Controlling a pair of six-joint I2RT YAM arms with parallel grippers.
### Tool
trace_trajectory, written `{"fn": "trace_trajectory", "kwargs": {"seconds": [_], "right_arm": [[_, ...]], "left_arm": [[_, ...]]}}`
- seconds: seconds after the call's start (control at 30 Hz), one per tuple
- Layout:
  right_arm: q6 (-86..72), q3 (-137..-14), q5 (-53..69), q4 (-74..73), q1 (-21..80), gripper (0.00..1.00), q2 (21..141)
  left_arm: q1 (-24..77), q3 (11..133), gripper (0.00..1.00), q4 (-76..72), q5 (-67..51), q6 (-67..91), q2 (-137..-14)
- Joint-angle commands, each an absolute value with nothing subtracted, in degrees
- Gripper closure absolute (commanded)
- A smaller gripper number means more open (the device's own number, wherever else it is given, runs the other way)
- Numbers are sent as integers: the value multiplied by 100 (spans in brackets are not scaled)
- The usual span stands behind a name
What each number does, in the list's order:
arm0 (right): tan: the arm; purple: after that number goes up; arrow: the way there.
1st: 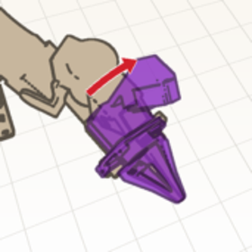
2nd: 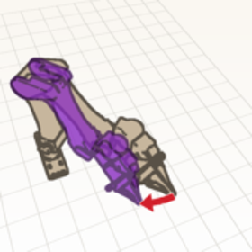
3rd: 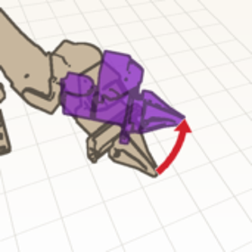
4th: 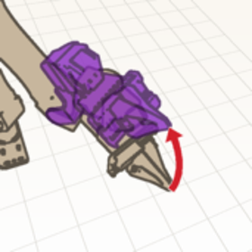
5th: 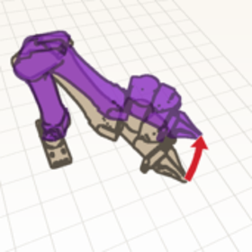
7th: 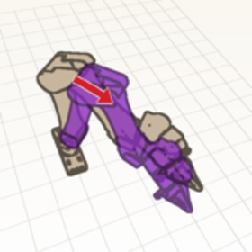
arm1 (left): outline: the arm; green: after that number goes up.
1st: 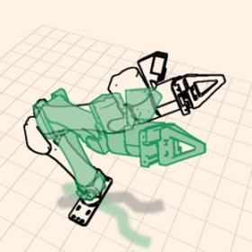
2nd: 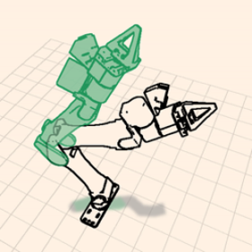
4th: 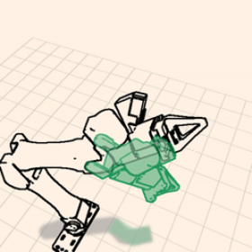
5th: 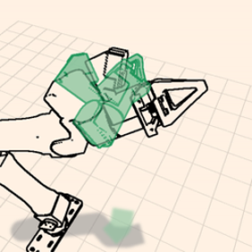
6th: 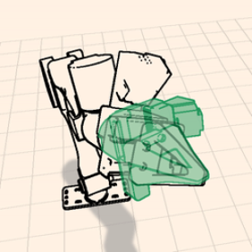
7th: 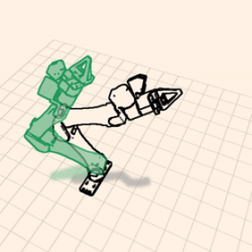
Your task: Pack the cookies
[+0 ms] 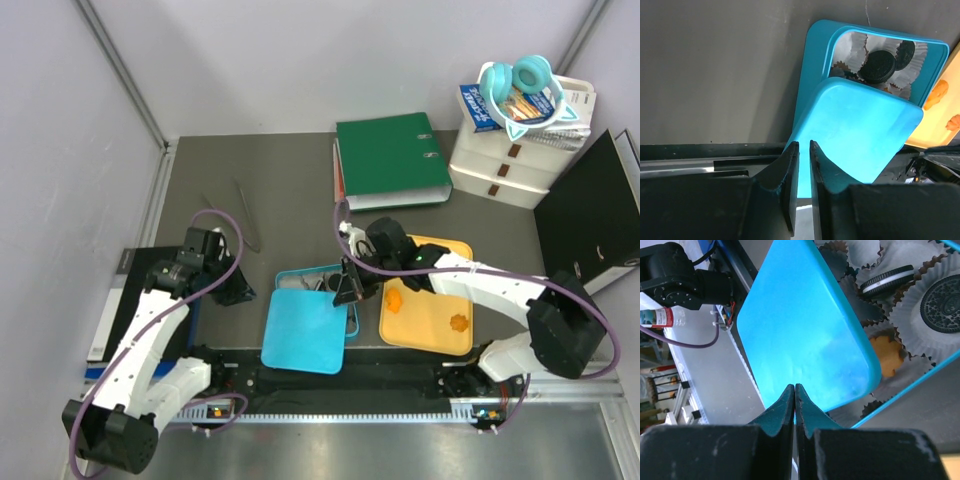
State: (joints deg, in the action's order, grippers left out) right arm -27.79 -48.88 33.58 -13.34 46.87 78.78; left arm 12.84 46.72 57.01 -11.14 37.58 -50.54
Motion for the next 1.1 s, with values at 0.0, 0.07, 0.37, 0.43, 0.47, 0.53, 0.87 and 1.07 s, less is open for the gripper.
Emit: {"fn": "trace_trajectory", "kwargs": {"seconds": [0.0, 0.07, 0.37, 0.43, 0.47, 0.53, 0.87, 1.07], "right_arm": [[-2918, -5107, 3630, -853, 4746, 100, 8094], [-2988, -5106, 3700, -791, 4746, 100, 8209], [-2971, -5256, 3507, -861, 4755, 100, 8595], [-2971, -5291, 3358, -905, 4746, 100, 8648], [-2988, -5308, 3331, -914, 4755, 100, 8692], [-2988, -5370, 3218, -940, 4755, 100, 8727], [-2944, -5765, 2918, -1265, 4746, 100, 9211], [-2953, -5871, 2567, -1363, 4737, 100, 9202]], "left_arm": [[1301, 4772, 81, 5590, -1274, 3771, -5115], [1292, 4764, 81, 5555, -1318, 3779, -5150], [1301, 4711, 81, 5423, -1459, 3788, -5229], [1292, 4685, 81, 5397, -1485, 3797, -5247], [1292, 4685, 81, 5379, -1494, 3797, -5256], [1292, 4658, 81, 5327, -1512, 3788, -5256], [1301, 4597, 80, 5230, -1591, 3797, -5291], [1301, 4640, 80, 5177, -1556, 3823, -5256]]}}
